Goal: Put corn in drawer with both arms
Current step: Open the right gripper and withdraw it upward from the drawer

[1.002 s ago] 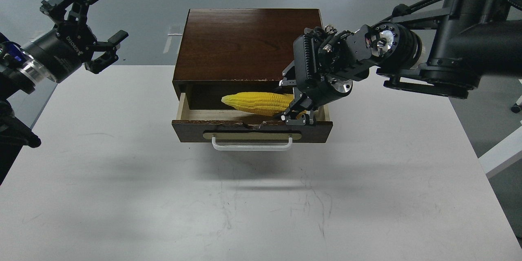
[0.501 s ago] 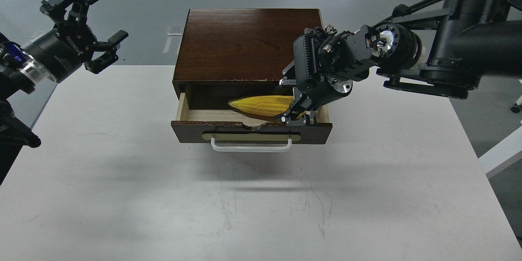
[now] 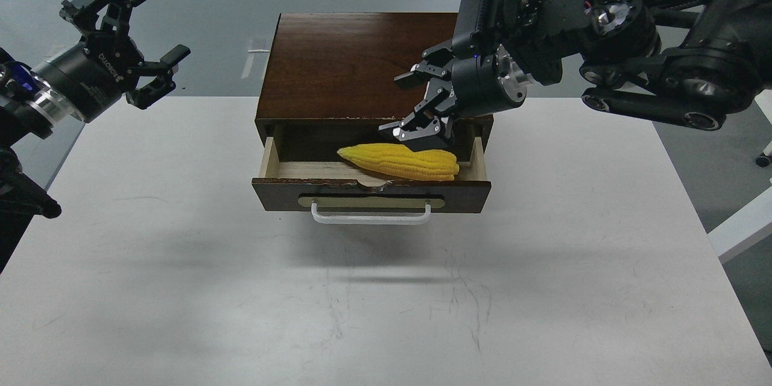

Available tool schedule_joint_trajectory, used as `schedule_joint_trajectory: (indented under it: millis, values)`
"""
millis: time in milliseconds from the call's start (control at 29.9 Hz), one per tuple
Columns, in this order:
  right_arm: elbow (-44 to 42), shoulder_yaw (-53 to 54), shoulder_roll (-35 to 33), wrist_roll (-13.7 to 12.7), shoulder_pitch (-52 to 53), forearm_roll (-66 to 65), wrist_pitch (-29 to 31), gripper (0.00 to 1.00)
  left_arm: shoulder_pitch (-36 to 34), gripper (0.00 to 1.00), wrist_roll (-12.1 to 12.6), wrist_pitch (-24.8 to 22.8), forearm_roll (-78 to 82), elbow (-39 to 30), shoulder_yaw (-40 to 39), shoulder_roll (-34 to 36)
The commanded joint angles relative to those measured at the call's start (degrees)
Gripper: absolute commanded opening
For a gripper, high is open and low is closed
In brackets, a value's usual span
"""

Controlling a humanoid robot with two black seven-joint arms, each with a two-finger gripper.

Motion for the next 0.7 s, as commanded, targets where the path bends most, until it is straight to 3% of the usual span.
schedule_joint_trajectory:
  millis: [0, 334, 668]
  values:
    - [-0.46, 5.7, -3.7, 0.02, -3.21, 9.08, 0.13, 0.97, 0.15, 0.98, 0.0, 0.0, -0.09, 0.02, 0.06, -0.31]
    - [-2.65, 28.8, -13.01, 0.02, -25.07, 35.88, -0.49, 1.0, 0.15, 0.98, 0.0, 0.0, -1.32, 0.02, -1.86, -2.33]
    - [-6.44, 50.88, -13.11, 0.02, -49.7, 54.27, -0.49, 1.0, 2.26, 0.98, 0.0, 0.0, -1.67, 0.9, -2.13, -5.32]
